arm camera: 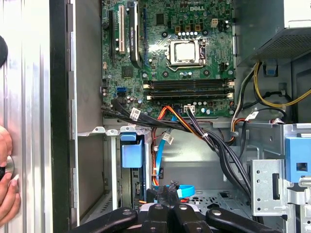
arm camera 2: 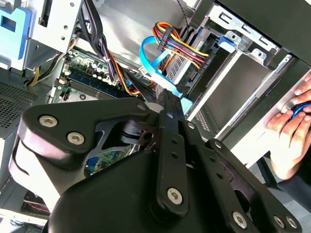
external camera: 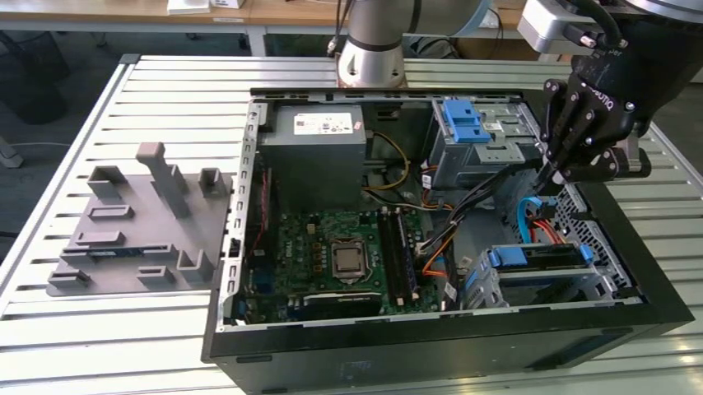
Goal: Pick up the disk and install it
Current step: 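Insert the second disk wire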
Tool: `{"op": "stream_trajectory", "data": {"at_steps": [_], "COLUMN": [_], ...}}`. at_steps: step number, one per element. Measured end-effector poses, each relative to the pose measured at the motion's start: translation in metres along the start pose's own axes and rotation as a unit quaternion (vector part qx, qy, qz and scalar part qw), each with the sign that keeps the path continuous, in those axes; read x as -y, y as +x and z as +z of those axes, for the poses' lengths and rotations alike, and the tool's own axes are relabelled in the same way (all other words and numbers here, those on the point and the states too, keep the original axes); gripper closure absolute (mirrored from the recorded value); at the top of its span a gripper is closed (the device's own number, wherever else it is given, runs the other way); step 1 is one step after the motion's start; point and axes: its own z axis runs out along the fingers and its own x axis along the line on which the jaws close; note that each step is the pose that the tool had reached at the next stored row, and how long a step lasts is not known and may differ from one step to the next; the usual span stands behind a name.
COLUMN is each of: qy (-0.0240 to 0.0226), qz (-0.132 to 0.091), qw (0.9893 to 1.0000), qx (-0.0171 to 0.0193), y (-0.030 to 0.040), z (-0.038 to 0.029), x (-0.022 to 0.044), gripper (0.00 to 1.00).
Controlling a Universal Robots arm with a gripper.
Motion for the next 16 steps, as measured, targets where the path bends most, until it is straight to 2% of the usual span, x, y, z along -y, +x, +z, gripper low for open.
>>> {"op": "stream_trajectory", "data": {"at_steps": [7, 11, 16], "qy": [0.0000, 0.0000, 0.0000], "qz": [0.000, 0.000, 0.000], "qw": [1.0000, 1.0000, 1.0000], "qx": [0.0001, 0.0001, -0.0008], "y": [0.0000, 0.0002, 0.0006], "z": [0.0000, 0.0001, 0.0005], "x": [-0.0001, -0.0059, -0.0063], "gripper": [0.90, 0.90, 0.90]}}
